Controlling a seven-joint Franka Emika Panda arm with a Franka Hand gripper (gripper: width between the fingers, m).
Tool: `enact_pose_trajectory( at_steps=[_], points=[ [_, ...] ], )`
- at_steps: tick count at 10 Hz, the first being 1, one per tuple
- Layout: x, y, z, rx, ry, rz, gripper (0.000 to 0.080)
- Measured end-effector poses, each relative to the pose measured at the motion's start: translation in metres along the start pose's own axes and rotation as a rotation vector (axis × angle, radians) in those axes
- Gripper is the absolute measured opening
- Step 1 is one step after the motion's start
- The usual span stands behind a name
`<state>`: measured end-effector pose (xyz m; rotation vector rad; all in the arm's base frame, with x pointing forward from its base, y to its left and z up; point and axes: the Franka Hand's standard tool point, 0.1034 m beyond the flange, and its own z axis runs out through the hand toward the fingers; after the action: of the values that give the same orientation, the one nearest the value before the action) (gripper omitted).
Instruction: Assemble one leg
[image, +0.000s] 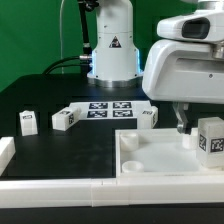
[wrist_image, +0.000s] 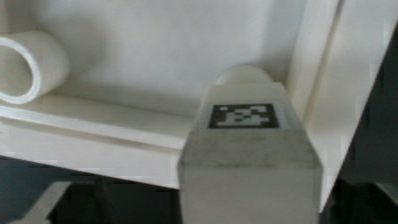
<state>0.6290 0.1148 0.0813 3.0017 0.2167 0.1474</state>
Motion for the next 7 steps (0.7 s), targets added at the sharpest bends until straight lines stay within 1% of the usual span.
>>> enact_pose_trajectory(
  at_steps=[1, 2, 3, 7],
  points=[
    [0.0, 0.0001, 0.0001, 0.0, 0.0, 0.0, 0.0432],
    [0.0, 0.0001, 0.0001, 0.0, 0.0, 0.0, 0.0432],
    [-0.0001, 0.0001, 0.0002, 0.0, 0.0, 0.0, 0.0317],
    [-0.0002, 0.0001, 0.0005, 0.0, -0.001, 0.036, 0.0317]
  ],
)
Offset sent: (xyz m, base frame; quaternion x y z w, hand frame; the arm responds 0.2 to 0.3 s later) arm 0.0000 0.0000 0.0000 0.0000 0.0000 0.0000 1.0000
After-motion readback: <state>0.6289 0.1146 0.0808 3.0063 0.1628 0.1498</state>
